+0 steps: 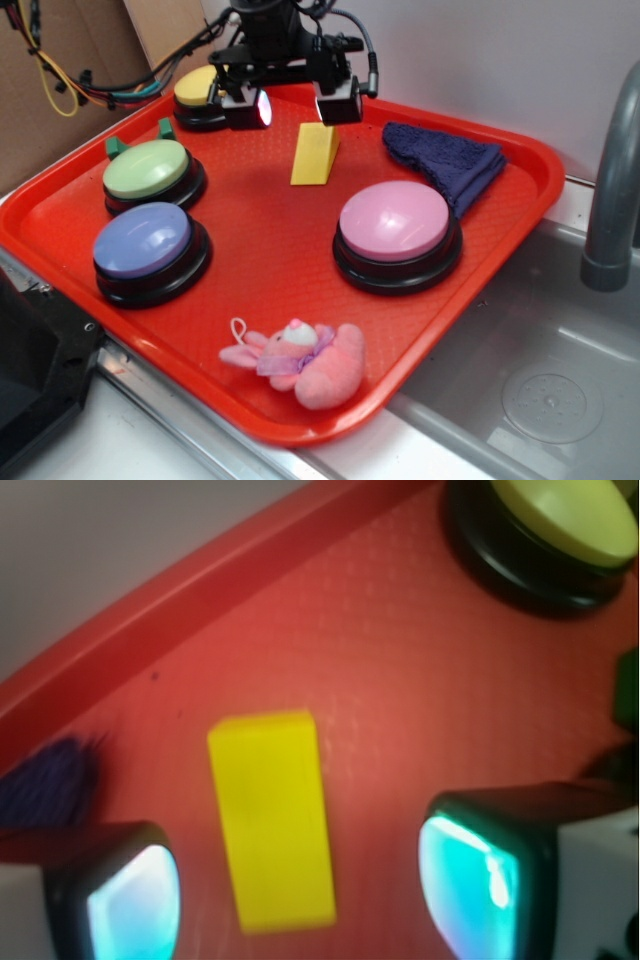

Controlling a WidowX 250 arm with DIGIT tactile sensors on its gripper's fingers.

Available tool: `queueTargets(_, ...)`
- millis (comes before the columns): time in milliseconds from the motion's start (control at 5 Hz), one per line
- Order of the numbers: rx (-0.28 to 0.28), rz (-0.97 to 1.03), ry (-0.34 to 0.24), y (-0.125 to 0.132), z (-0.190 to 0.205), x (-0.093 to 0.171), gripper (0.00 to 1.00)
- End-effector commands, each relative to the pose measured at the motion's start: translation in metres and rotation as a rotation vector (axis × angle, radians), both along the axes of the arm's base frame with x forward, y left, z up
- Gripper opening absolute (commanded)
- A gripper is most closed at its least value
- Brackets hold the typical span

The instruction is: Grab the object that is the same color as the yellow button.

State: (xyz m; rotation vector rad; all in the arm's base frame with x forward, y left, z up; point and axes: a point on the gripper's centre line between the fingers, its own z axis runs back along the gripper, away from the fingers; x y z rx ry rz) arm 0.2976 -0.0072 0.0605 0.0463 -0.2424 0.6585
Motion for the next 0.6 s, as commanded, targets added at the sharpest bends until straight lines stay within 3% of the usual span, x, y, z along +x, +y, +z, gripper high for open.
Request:
queueTargets(0, 0.013, -0.007, -0.032, 0.0137, -0.0137, 0.0182, 1.00)
queueTargets(400, 0.012, -0.015, -0.037, 0.0128, -0.0226, 0.0186, 1.00)
